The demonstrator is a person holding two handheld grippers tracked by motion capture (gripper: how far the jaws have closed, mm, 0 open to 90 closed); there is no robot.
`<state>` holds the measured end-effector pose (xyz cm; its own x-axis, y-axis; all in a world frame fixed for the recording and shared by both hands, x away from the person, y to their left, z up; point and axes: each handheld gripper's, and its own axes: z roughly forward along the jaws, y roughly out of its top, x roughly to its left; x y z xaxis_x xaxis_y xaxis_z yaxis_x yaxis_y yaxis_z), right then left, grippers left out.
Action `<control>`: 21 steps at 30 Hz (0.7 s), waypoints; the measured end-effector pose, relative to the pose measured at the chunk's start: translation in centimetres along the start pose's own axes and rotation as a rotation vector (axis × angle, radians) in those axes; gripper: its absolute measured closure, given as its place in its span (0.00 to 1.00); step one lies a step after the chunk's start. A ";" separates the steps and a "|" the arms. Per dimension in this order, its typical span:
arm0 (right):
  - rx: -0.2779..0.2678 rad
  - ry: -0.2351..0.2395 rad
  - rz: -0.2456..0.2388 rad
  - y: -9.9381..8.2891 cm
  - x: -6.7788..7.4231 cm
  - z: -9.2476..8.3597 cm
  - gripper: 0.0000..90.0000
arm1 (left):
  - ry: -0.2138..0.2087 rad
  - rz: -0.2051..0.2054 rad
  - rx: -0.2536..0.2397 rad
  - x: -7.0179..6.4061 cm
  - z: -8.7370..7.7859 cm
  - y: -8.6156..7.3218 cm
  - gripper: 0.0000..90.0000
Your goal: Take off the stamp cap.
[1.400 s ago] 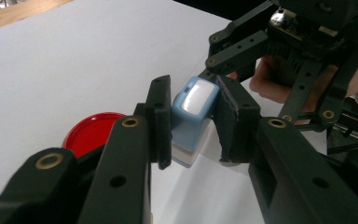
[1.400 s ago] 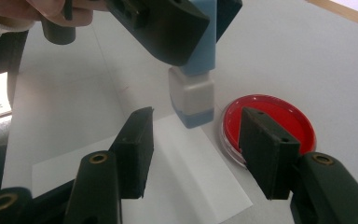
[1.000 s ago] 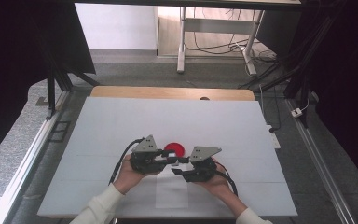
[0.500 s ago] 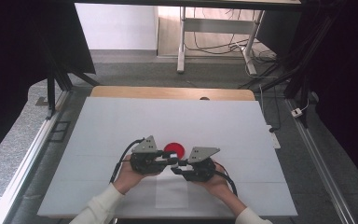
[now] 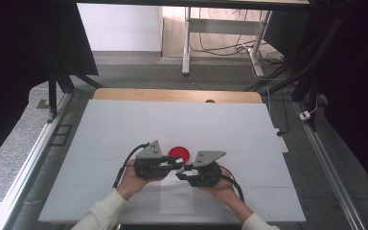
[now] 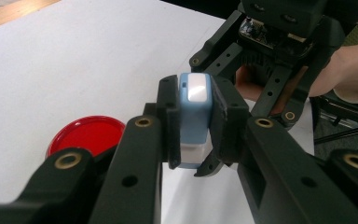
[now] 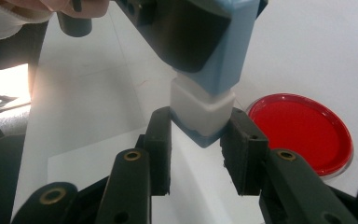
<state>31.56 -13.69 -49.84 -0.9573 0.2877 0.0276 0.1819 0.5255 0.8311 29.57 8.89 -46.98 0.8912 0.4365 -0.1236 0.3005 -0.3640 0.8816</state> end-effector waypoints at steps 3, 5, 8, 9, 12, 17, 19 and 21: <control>-0.001 -0.017 0.017 -0.1 0.1 0.1 0.69 | 0.014 0.002 0.004 -0.1 0.1 0.0 0.84; -0.001 -0.051 0.032 0.0 0.3 0.2 0.69 | 0.034 -0.007 -0.001 -0.2 0.2 0.0 0.84; 0.003 -0.125 0.069 0.1 0.9 0.5 0.68 | 0.086 0.008 0.005 -0.5 0.3 0.1 0.84; 0.003 -0.125 0.069 0.1 0.9 0.5 0.68 | 0.090 0.007 0.004 -0.6 0.3 0.1 0.84; 0.007 -0.197 0.062 0.3 1.6 0.8 0.68 | 0.110 -0.005 -0.011 -0.6 0.2 0.1 0.84; -0.010 -0.268 0.081 0.3 2.2 1.0 0.70 | 0.130 -0.027 -0.036 -0.6 0.2 0.0 0.84; -0.018 -0.284 0.084 0.3 2.3 1.0 0.70 | 0.138 -0.034 -0.043 -0.7 0.3 0.0 0.84; -0.015 -0.304 0.095 0.3 2.4 1.1 0.69 | 0.143 -0.044 -0.048 -0.7 0.4 -0.1 0.84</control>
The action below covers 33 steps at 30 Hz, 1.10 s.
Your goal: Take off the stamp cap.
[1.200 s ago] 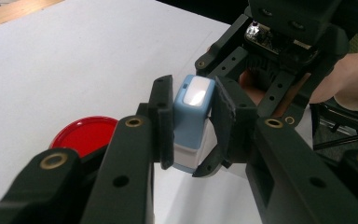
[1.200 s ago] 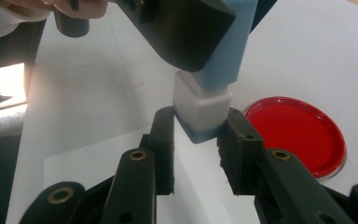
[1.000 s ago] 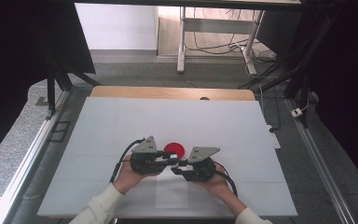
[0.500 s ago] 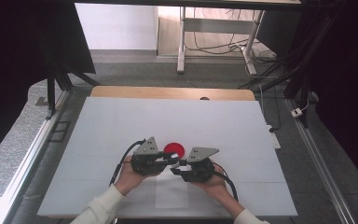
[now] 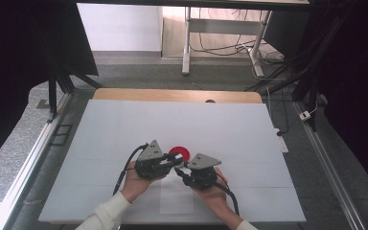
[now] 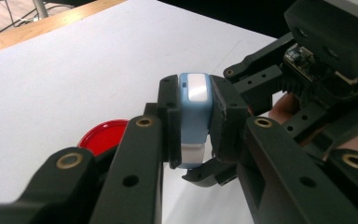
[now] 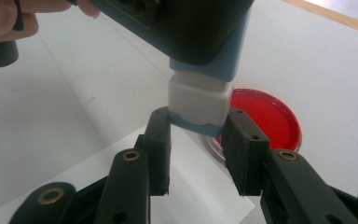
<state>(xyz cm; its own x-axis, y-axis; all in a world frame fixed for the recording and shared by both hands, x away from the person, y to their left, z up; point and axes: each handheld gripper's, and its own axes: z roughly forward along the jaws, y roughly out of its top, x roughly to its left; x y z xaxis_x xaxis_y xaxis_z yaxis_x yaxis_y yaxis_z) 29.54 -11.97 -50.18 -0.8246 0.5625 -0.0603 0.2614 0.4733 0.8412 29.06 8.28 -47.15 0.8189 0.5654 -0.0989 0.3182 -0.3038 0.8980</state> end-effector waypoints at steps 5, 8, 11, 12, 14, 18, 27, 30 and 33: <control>-0.004 -0.028 -0.004 -0.2 0.1 0.2 0.71 | 0.014 -0.004 0.006 -0.2 0.3 -0.1 0.84; -0.003 -0.043 -0.009 -0.4 0.2 0.2 0.71 | 0.023 -0.012 0.003 -0.2 0.4 -0.2 0.84; -0.016 -0.045 -0.002 -0.5 0.2 0.2 0.72 | 0.023 -0.022 -0.001 -0.1 0.4 -0.3 0.84; -0.018 -0.053 -0.003 -0.6 0.3 0.1 0.72 | 0.019 -0.035 -0.008 0.0 0.3 -0.4 0.84; -0.028 -0.053 -0.001 -0.7 0.3 0.2 0.72 | 0.016 -0.043 -0.011 0.1 0.3 -0.4 0.84; -0.034 -0.072 0.001 -0.8 0.5 0.1 0.72 | 0.012 -0.052 -0.018 0.1 0.3 -0.4 0.84; -0.027 -0.058 -0.032 -0.7 0.3 0.0 0.72 | 0.011 -0.056 -0.024 0.2 0.2 -0.5 0.84; -0.039 -0.058 -0.012 -0.8 0.3 0.0 0.72 | 0.012 -0.061 -0.034 0.2 0.2 -0.4 0.84; -0.062 -0.062 0.028 -0.9 0.4 -0.1 0.72 | 0.008 -0.068 -0.043 0.2 0.1 -0.4 0.84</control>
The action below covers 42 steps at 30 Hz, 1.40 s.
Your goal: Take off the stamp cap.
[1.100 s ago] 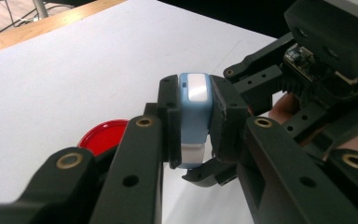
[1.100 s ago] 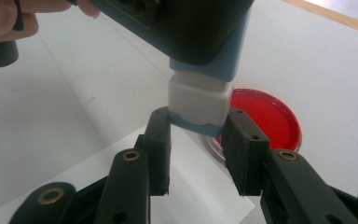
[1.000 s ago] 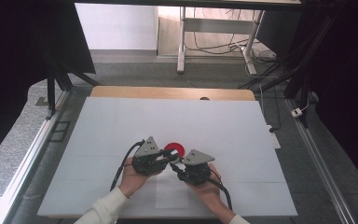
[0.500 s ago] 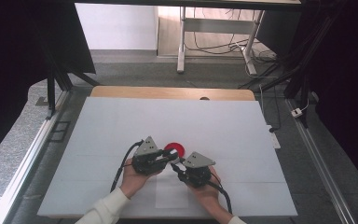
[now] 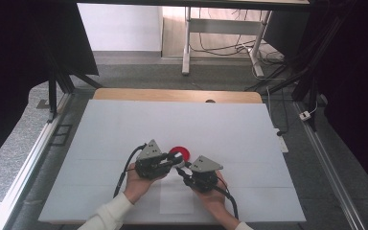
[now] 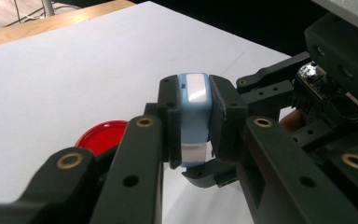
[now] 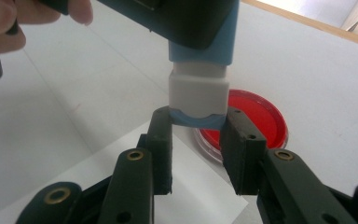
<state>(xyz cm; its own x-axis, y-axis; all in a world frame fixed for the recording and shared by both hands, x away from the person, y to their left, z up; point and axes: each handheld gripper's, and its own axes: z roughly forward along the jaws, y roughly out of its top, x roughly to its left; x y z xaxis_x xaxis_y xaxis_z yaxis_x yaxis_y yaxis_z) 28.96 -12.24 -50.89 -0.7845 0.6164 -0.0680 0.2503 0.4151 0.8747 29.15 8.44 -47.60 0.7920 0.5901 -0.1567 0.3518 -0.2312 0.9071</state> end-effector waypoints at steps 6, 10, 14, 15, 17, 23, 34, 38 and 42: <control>-0.007 -0.008 -0.005 0.0 0.2 -0.1 0.73 | -0.002 0.001 0.000 0.0 -0.1 0.0 0.84; 0.013 -0.010 -0.066 0.2 0.0 -0.2 0.73 | -0.003 -0.002 -0.003 0.0 -0.1 0.0 0.84; 0.016 -0.015 -0.086 0.3 0.0 -0.3 0.73 | -0.003 -0.003 -0.009 0.0 -0.1 0.1 0.84; 0.016 -0.015 -0.086 0.3 0.0 -0.3 0.73 | -0.004 -0.007 -0.012 0.0 -0.2 0.1 0.84; 0.003 -0.011 -0.063 0.2 0.0 -0.3 0.73 | -0.007 -0.013 -0.018 0.0 -0.2 0.1 0.84; -0.018 -0.039 -0.010 -0.6 0.0 -0.4 0.99 | 0.070 0.016 -0.065 0.2 -1.1 0.4 0.84; -0.052 -0.036 -0.015 0.3 0.2 -0.6 0.64 | -0.001 -0.020 -0.057 0.0 -0.7 0.3 0.84; -0.044 -0.037 -0.015 0.3 0.3 -0.4 0.64 | -0.020 -0.052 -0.052 0.0 -0.3 0.1 0.84; -0.044 -0.045 -0.008 0.3 0.2 -0.3 0.70 | -0.024 -0.049 -0.041 -0.1 0.1 0.0 0.84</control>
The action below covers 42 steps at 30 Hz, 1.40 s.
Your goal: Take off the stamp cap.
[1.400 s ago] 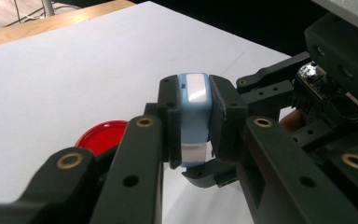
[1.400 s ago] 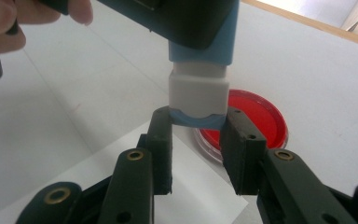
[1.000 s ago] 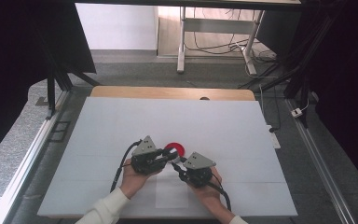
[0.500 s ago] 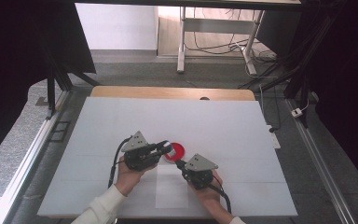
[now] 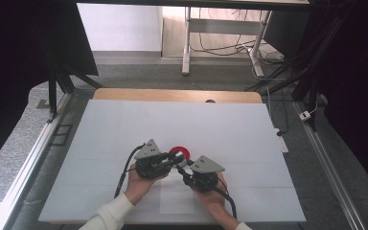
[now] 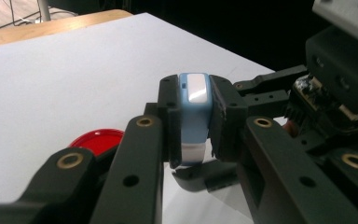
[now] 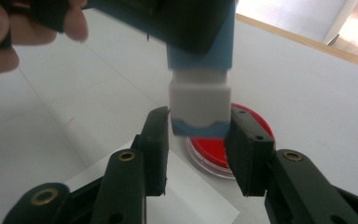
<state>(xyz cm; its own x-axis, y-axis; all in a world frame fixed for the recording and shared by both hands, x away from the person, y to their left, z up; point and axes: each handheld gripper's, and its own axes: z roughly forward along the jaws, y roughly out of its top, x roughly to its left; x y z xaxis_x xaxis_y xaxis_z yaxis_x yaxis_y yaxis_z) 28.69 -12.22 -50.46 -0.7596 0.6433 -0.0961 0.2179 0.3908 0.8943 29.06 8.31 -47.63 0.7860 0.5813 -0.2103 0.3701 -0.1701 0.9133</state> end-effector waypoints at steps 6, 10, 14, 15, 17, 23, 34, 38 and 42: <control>0.018 -0.007 -0.012 -0.1 0.1 0.1 0.71 | 0.009 -0.003 0.007 0.0 0.1 -0.1 0.84; 0.012 -0.032 -0.037 -0.1 0.5 0.0 0.72 | 0.018 0.009 -0.001 -0.2 0.0 -0.2 0.84; 0.000 -0.049 -0.052 -0.1 0.6 -0.2 0.72 | 0.012 0.003 -0.013 -0.2 -0.2 -0.1 0.84; -0.005 -0.050 -0.050 -0.1 0.7 -0.2 0.72 | 0.008 -0.001 -0.017 -0.1 -0.2 -0.1 0.84; -0.004 -0.043 -0.045 0.0 0.6 -0.3 0.72 | 0.007 -0.002 -0.015 -0.1 -0.3 -0.1 0.84; 0.039 -0.019 -0.103 0.4 0.3 -0.4 0.72 | 0.066 0.007 -0.070 -0.1 -0.9 0.1 0.84; 0.023 -0.007 -0.024 0.2 -1.2 -1.2 0.72 | 0.031 -0.039 -0.077 1.3 -1.9 0.0 0.84; 0.016 -0.007 -0.006 0.0 -2.3 -1.8 0.72 | 0.023 -0.043 -0.068 1.4 -1.8 0.0 0.84; 0.013 -0.008 0.006 -0.2 -3.0 -2.2 0.72 | 0.022 -0.035 -0.045 1.4 -1.6 0.0 0.84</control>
<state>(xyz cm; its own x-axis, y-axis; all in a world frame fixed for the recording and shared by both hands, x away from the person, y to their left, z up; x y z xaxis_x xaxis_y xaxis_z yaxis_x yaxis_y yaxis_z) 29.57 -15.62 -49.39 -0.7535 0.6508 -0.0936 0.2309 0.3953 0.8890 29.32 10.43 -47.39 0.7617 0.6038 -0.2350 0.3742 -0.1138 0.9203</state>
